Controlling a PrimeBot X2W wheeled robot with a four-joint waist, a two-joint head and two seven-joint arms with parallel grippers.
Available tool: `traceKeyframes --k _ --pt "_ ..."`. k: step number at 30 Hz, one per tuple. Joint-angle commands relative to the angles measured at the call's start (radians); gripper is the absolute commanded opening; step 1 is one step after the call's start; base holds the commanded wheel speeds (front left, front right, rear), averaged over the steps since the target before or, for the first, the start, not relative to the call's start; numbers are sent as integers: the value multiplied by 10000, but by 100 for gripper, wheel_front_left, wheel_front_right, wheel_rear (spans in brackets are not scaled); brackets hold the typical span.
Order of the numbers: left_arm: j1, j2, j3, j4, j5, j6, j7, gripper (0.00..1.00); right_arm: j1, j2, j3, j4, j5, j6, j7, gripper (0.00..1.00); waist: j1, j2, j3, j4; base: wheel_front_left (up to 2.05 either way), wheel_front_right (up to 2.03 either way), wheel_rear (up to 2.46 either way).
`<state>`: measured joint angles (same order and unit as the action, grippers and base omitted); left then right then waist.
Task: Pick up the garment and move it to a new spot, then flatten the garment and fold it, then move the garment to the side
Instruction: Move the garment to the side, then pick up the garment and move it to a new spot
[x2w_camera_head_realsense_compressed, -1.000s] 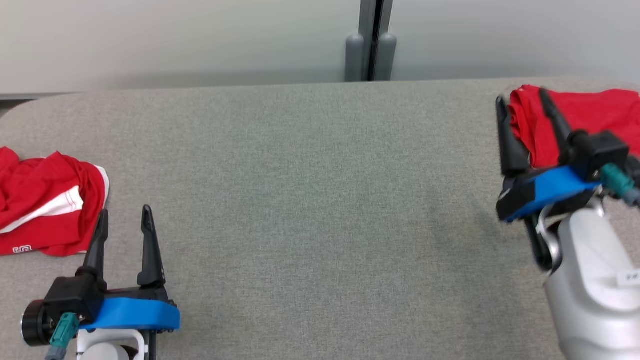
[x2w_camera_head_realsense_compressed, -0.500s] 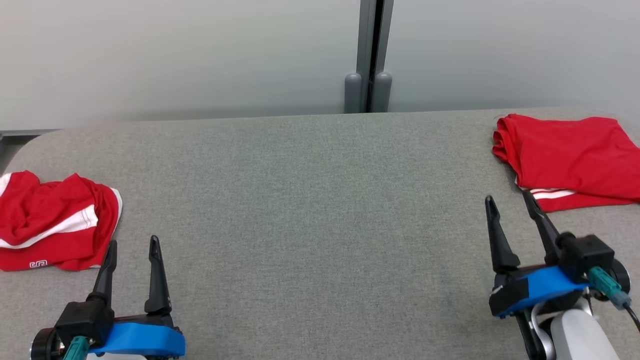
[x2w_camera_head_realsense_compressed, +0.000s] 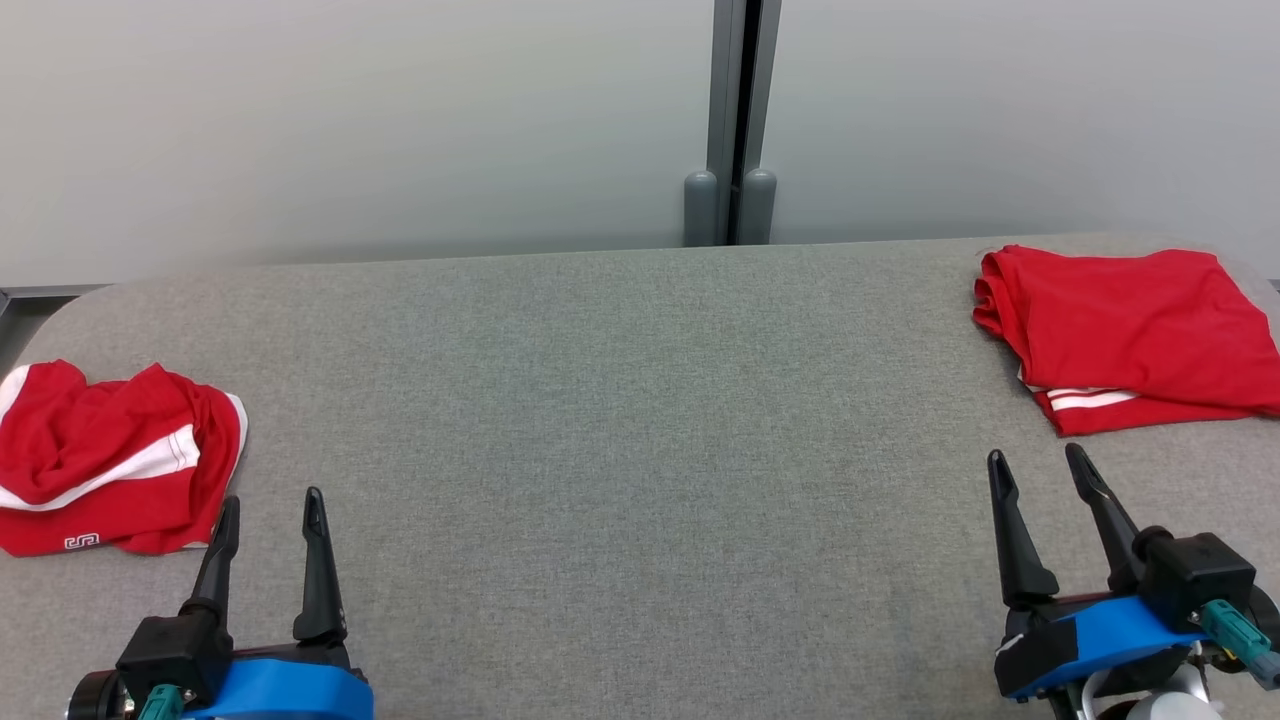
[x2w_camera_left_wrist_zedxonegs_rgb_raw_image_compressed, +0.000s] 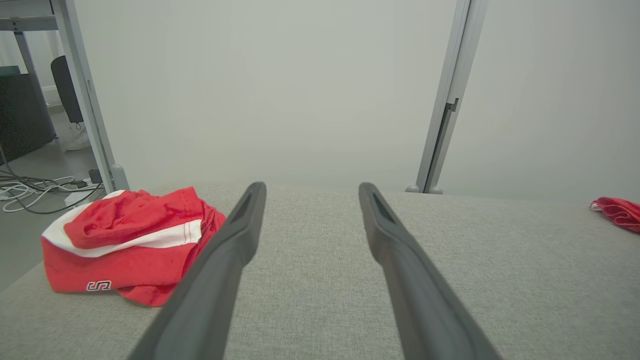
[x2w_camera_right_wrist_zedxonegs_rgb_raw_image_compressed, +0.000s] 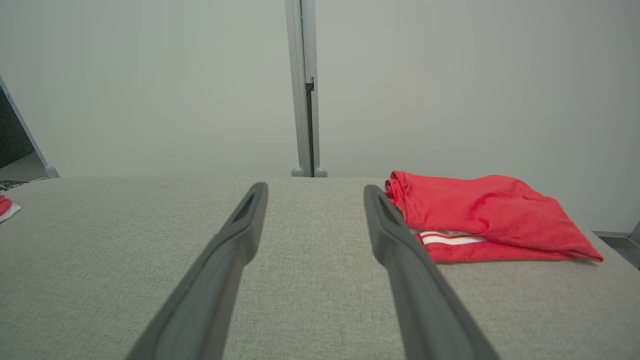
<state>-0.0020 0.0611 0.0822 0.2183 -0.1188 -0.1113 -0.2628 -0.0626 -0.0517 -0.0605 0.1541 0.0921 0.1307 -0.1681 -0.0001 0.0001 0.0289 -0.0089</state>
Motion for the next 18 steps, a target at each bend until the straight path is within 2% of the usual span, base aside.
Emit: traceKeyframes --k 1,12,18 --pt "90 12 -21 11 51 19 -27 100 159 13 7 -62 63 1 36 100 1 -1 -14 7 0 0 0" --pt "5 57 -40 9 50 7 -27 100 288 14 -25 -146 172 1 94 100 1 -1 60 171 0 0 0" --pt "-84 127 72 -18 -6 96 -26 100 192 11 167 17 276 1 99 100 1 -1 59 677 0 0 0"
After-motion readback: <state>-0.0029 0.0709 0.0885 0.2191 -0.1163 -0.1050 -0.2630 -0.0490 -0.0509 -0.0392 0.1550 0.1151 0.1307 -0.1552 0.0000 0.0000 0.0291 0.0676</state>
